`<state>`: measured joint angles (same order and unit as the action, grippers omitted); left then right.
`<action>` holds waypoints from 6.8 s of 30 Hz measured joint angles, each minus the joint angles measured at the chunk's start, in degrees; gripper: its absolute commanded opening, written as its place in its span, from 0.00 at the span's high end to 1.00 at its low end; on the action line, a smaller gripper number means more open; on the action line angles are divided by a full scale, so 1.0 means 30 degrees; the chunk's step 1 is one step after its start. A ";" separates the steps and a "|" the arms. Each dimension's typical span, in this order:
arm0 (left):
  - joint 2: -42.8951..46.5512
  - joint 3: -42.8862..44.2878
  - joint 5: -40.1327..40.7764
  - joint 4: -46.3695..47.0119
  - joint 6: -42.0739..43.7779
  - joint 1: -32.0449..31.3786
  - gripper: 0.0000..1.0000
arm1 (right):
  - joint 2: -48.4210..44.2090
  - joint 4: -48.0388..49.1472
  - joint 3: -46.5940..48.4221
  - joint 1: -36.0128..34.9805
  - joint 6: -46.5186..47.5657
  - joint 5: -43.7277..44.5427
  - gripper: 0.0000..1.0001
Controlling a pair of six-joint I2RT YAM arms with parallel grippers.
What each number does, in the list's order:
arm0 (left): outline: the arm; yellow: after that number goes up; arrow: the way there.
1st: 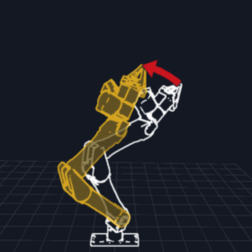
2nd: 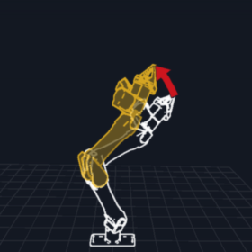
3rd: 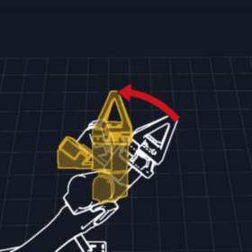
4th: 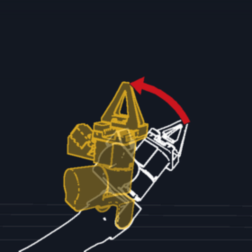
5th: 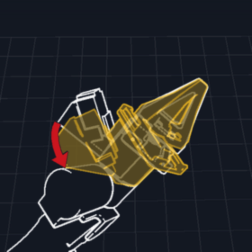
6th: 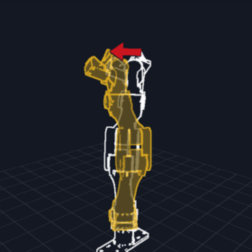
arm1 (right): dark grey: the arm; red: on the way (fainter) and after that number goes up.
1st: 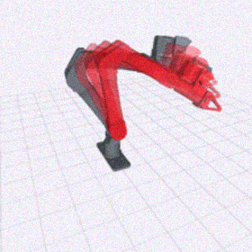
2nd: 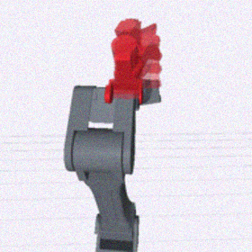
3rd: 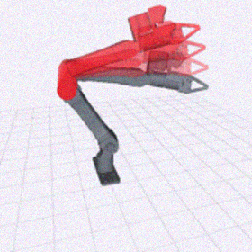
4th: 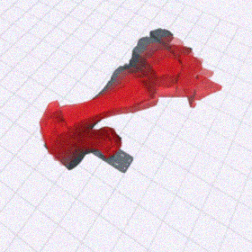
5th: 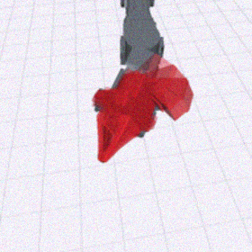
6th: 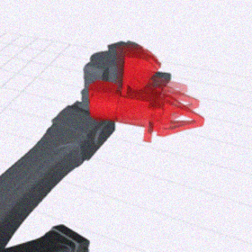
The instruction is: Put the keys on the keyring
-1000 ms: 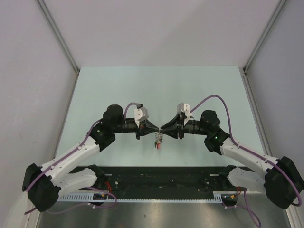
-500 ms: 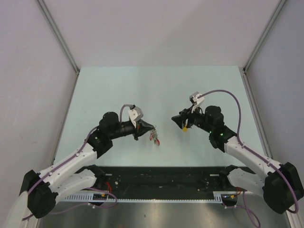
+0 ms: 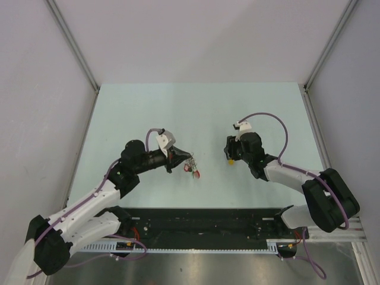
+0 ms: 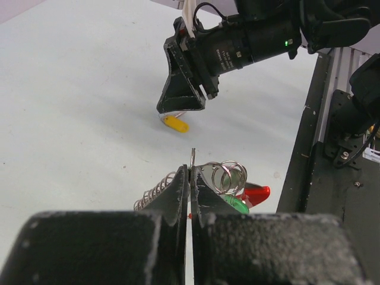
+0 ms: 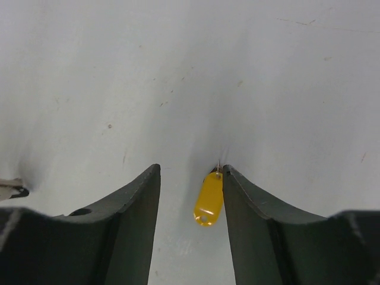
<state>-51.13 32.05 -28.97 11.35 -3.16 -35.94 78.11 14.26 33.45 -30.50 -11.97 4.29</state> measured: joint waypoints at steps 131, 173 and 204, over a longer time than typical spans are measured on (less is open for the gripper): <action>-0.4422 0.4393 -1.1912 -0.3912 0.5442 0.2208 1.00 | -0.8757 -0.3381 0.2047 -0.6484 0.9129 -0.9355 1.00; -0.4415 0.4393 -1.1912 -0.4014 0.5610 0.2222 1.00 | -0.8349 -0.4255 0.2295 -0.6936 0.9515 -0.8561 1.00; -0.3781 0.4364 -1.1897 -0.4007 0.6506 0.2229 1.00 | -0.8269 -0.4597 0.2514 -0.6936 0.8998 -0.8276 1.00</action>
<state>-62.48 45.15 -64.66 -0.67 16.36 -29.26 53.30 0.47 40.99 -51.31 15.03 -20.53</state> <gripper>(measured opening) 0.008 0.009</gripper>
